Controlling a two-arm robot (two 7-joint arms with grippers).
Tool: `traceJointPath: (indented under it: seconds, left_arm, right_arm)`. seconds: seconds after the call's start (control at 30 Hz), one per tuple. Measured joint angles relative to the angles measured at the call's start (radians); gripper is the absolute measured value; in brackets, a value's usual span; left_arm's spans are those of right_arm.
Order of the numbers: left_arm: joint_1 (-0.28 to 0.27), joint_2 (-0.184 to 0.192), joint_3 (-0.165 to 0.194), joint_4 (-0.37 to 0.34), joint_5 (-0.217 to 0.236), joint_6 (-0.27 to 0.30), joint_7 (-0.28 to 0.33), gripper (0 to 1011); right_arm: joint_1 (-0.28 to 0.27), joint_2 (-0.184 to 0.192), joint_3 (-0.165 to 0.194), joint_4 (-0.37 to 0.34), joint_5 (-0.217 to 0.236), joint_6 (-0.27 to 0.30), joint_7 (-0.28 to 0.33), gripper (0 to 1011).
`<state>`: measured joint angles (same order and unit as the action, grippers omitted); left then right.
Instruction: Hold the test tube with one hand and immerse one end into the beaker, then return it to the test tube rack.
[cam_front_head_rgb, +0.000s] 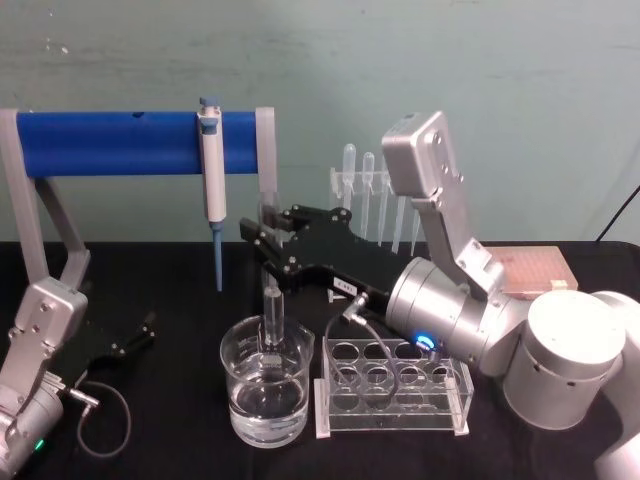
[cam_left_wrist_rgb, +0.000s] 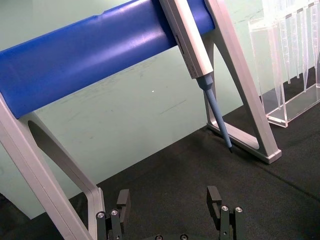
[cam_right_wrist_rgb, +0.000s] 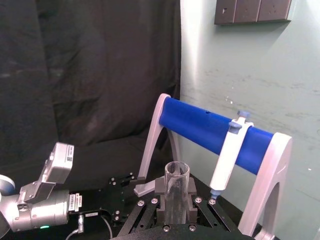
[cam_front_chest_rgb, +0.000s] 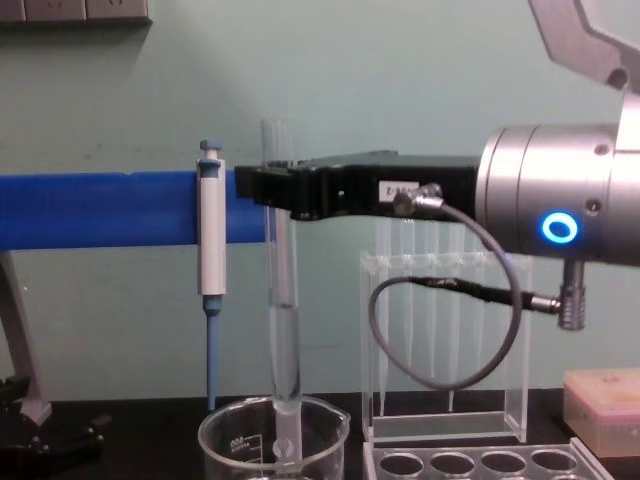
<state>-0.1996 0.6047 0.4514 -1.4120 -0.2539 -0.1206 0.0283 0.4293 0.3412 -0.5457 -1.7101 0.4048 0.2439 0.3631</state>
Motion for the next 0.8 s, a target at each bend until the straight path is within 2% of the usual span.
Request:
traceJointPath:
  seconds: [0.33,0.8]
  left_arm:
    - [0.0,0.0,0.0,0.0,0.0,0.0,0.0,1000]
    - [0.0,0.0,0.0,0.0,0.0,0.0,0.0,1000]
  right_arm:
    - [-0.03,-0.025,-0.008,0.048,-0.023,-0.068,0.015,228]
    - [-0.047,-0.049,-0.005,0.111,-0.045,-0.112,0.031,228]
